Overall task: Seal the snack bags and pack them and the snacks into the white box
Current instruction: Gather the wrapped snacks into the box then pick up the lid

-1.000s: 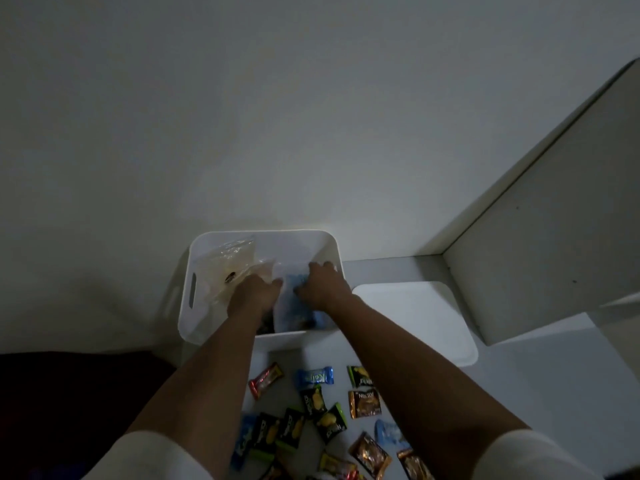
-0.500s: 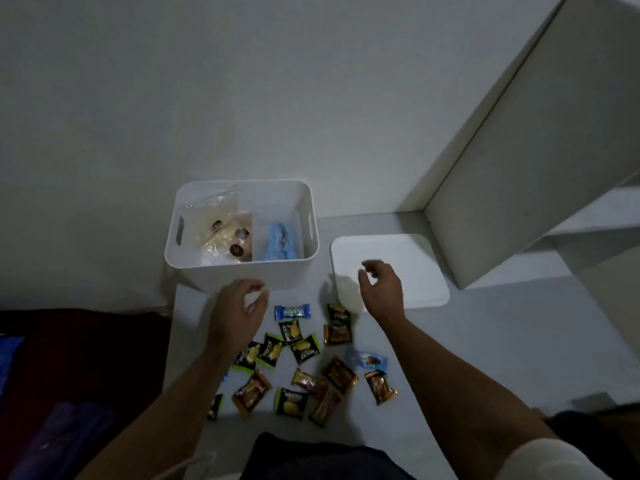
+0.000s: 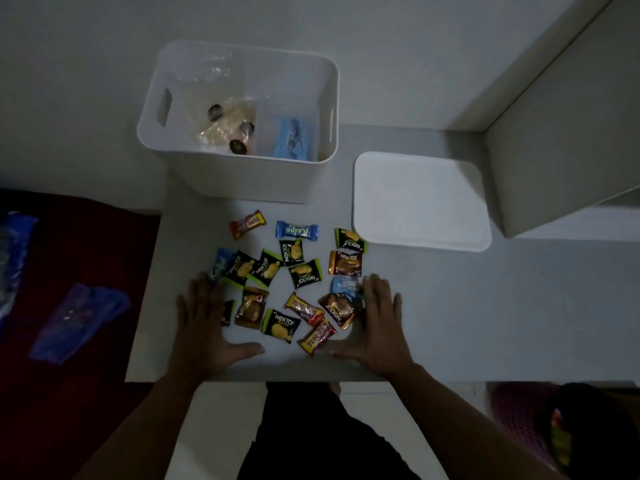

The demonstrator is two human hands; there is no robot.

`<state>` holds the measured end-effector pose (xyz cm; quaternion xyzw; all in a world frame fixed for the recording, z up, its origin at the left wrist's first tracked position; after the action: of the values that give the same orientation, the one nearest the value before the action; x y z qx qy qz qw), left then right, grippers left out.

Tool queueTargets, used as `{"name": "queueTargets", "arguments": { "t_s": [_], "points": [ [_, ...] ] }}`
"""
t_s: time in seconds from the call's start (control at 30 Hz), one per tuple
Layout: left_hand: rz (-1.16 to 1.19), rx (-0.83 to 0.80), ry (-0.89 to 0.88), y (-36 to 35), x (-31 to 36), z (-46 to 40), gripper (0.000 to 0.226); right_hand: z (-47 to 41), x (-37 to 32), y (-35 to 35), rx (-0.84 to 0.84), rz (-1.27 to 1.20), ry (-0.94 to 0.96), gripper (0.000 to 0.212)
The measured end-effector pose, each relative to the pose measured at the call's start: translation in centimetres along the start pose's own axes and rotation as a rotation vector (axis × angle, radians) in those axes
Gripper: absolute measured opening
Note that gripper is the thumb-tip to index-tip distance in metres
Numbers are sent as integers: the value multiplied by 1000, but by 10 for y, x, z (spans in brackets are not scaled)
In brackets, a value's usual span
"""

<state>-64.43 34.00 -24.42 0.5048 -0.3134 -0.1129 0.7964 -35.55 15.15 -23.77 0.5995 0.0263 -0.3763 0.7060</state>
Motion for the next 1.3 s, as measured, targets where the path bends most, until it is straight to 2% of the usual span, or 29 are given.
{"name": "queueTargets", "arguments": {
  "t_s": [0.1,0.27,0.4,0.47,0.53,0.7,0.77,0.9,1.03,1.13,1.3],
  "points": [
    [-35,23,-61,-4,19,-9,159,-10,-20,-9,-45,109,106,145],
    [-110,16,-30,-3,39,-27,153,-29,-41,-26,-59,259,184,128],
    [-92,48,-46,-7,44,-33,142,-40,-46,-37,11,279,215,87],
    [-86,78,-58,-8,46,-33,136,-43,-43,-38,60,245,223,74],
    [-88,115,-85,-7,47,-33,132,-43,-40,-37,116,179,224,78],
    [-134,162,-153,5,45,-44,141,-50,-48,-27,202,200,318,122],
    [-169,117,-172,7,42,-51,141,-56,-57,-26,173,242,358,123],
    [-161,74,-244,0,35,-57,117,-65,-60,-37,163,295,453,92],
    [-129,205,-313,-11,34,-57,88,-64,-52,-44,294,220,471,62],
    [-166,252,-340,-16,31,-57,75,-65,-50,-45,321,215,459,51],
    [-184,247,-367,-17,31,-56,67,-64,-51,-42,328,203,441,45]
  ]
}}
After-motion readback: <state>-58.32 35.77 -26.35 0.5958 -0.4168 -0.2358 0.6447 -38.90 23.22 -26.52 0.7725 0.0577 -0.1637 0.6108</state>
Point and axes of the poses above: each hand's wrist, its own z-axis away from the middle knuckle, its own y-axis out of the back of the hand, x = y × z, the point moved 2 cm from there along -z, towards the middle knuckle, and after that the axes turned 2 degrees about -y, right-handed, at the moved point
